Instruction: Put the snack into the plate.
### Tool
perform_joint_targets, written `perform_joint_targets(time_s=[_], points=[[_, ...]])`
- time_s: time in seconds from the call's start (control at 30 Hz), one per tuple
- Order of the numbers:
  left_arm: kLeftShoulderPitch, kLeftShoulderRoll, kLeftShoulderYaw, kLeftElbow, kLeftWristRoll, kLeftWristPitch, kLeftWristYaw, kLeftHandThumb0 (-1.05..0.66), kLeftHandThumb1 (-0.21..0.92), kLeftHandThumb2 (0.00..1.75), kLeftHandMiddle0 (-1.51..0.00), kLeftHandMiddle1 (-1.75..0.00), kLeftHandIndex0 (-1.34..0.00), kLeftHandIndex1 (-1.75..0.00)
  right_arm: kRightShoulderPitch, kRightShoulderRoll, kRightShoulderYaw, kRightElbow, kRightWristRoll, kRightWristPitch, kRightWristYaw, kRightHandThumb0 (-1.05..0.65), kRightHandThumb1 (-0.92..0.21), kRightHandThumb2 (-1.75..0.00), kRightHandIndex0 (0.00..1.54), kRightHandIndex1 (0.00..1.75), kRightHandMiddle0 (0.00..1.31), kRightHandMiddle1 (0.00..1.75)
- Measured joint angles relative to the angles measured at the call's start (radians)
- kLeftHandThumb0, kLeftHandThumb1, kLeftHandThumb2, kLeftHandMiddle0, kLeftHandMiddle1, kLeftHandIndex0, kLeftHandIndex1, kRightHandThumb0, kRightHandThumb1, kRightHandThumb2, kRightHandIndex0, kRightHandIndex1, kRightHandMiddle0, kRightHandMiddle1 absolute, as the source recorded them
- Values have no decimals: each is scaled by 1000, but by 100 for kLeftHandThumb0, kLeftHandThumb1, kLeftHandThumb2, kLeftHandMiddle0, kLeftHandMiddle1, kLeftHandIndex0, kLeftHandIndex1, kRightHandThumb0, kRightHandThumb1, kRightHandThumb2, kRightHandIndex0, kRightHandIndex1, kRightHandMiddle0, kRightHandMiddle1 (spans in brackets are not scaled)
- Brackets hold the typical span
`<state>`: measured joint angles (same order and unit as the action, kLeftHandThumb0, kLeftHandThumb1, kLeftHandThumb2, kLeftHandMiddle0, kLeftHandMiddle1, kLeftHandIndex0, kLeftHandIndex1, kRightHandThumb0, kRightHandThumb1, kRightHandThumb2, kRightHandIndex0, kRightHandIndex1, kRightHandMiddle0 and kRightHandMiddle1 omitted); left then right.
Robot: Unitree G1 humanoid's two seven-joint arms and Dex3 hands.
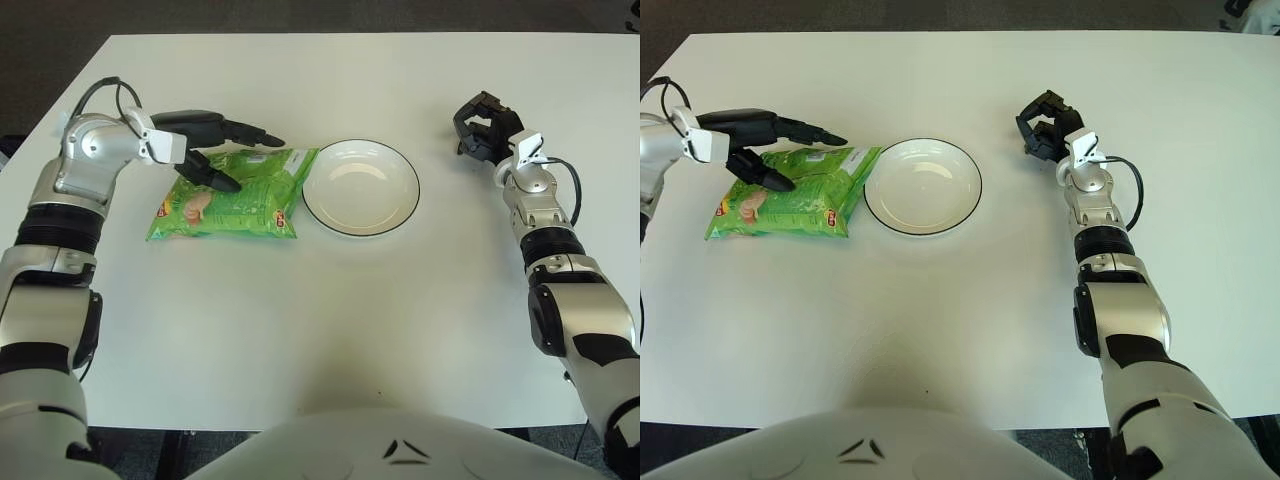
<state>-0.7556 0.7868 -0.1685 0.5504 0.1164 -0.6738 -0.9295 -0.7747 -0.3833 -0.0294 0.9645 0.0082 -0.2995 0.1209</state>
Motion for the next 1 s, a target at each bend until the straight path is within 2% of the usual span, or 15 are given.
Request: perform_joint_targets(time_s=[0.7,1.0], points=[[35,52,13,-137,-76,186,-153,-104,92,38,-27,0,-32,-1,-1,-1,0,2,0,0,0,-38,-73,-72,72,170,37,169],[55,55,22,-149,-125,221,-208,-103,92,37,-29,-1,-33,-1,-1,-2,0,2,0,0,0,-38,-74,-72,72,171,37,169]])
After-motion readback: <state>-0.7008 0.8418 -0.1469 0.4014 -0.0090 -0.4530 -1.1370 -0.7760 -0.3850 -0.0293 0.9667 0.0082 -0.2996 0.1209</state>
